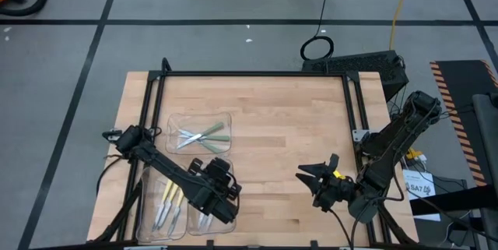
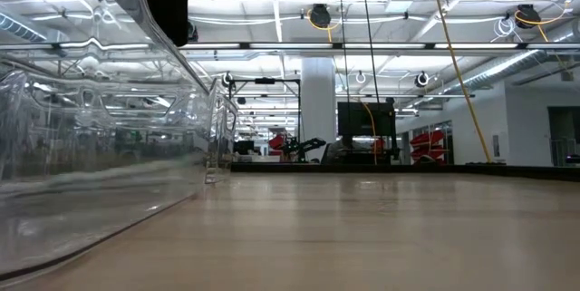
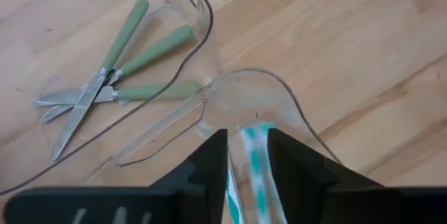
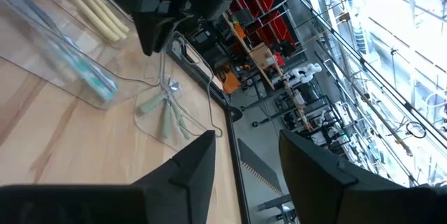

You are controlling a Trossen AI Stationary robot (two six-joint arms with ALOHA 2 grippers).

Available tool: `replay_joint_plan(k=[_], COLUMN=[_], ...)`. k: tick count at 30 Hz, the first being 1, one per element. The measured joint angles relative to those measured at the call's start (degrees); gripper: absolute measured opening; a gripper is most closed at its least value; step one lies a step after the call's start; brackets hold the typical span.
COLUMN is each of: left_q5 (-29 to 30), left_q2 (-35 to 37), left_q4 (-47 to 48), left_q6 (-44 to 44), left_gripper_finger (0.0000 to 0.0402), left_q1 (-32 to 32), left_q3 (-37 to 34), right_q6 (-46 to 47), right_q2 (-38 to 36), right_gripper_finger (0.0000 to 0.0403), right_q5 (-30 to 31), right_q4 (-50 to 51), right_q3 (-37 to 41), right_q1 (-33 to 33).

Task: Sort silverware by color (type)
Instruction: Return to Home Position

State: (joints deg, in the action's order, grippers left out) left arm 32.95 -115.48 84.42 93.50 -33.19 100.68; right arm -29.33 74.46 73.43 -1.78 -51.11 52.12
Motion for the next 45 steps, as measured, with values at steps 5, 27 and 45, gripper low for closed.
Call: replay_joint_plan(k=[5, 27, 45], left_q5=[0.02, 10.86, -11.55], left_q2=[0.0, 2.71, 31.56], left_q4=[0.04, -24.96, -67.87], left_q6=[-0.79, -73.64, -103.88], left_gripper_finger=[0.0139, 0.0089, 0.0007], left_q1=[-0.16, 2.45, 17.6], left_q3=[0.0, 0.02, -35.0], right_q6=[0.07, 20.24, 20.94], right_q2=[0.0, -14.34, -40.73], right_gripper_finger=[0.015, 0.0059, 0.0002], right_q5=[0.0, -22.6, -22.58], right_q4=[0.0, 17.47, 19.63], right_q3=[0.0, -0.02, 19.01], right_q1=[0.0, -0.02, -0.31])
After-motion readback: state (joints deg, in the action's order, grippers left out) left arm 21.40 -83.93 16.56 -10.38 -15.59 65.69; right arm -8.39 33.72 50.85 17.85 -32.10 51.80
